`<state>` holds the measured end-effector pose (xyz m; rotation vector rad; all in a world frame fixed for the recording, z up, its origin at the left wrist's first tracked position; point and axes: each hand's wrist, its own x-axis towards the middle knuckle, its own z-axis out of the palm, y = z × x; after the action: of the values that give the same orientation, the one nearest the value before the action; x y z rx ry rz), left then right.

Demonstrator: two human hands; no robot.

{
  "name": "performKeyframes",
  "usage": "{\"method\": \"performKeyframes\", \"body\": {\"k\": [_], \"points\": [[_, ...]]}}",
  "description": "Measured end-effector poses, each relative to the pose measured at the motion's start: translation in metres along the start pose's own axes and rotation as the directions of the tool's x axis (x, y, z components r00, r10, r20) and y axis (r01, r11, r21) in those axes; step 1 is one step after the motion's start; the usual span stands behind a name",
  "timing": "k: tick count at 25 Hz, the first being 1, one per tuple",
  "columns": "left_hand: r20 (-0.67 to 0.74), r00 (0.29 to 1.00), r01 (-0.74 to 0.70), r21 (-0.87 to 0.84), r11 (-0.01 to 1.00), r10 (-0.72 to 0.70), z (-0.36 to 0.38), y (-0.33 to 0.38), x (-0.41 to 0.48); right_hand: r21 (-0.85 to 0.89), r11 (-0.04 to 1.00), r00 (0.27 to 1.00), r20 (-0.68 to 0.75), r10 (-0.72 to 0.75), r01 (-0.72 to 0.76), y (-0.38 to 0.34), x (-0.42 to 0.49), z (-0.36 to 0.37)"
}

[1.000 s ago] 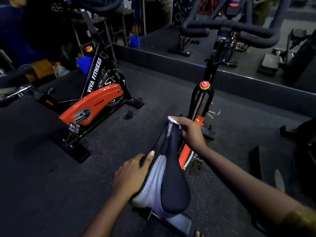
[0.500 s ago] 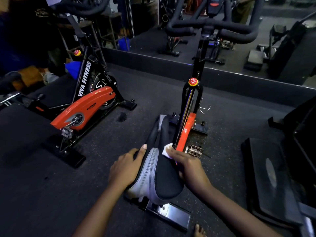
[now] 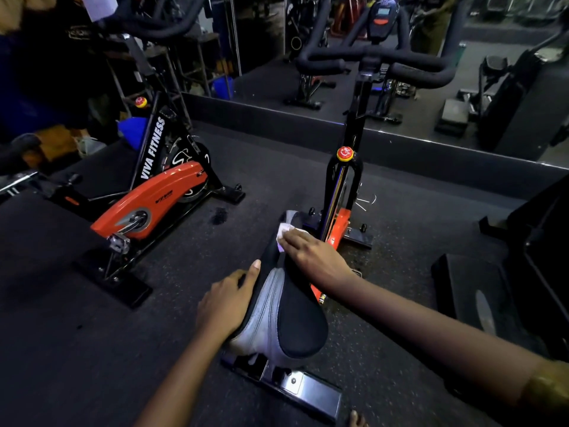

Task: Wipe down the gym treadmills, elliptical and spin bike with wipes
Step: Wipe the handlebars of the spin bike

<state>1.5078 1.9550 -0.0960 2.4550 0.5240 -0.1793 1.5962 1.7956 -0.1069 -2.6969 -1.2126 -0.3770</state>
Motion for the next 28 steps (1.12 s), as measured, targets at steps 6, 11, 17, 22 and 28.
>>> {"method": "performKeyframes", "body": {"k": [6,11,17,22,28], "points": [[0.006,1.000,-0.003,-0.021,1.000,0.003,0.000,-0.002,0.000,-0.042,0.996,0.994,-0.069,-0.084,0.082,-0.024,-0.030,-0.002],[0.001,1.000,-0.030,-0.034,0.999,0.030,0.000,-0.004,-0.001,0.262,0.962,0.995,-0.090,-0.050,0.072,-0.038,-0.046,-0.026],[0.019,1.000,-0.019,0.006,1.000,0.018,0.003,-0.006,0.003,0.429,0.853,0.944,0.001,0.329,-0.297,-0.007,-0.025,-0.013],[0.029,0.999,-0.024,0.069,0.997,0.022,0.004,-0.008,0.007,0.386,0.879,0.937,-0.090,0.337,-0.279,-0.049,-0.074,-0.014],[0.030,0.999,-0.033,0.080,0.996,0.031,0.005,-0.009,0.005,0.243,0.953,0.970,-0.117,0.212,-0.179,-0.106,-0.123,-0.035]]}}
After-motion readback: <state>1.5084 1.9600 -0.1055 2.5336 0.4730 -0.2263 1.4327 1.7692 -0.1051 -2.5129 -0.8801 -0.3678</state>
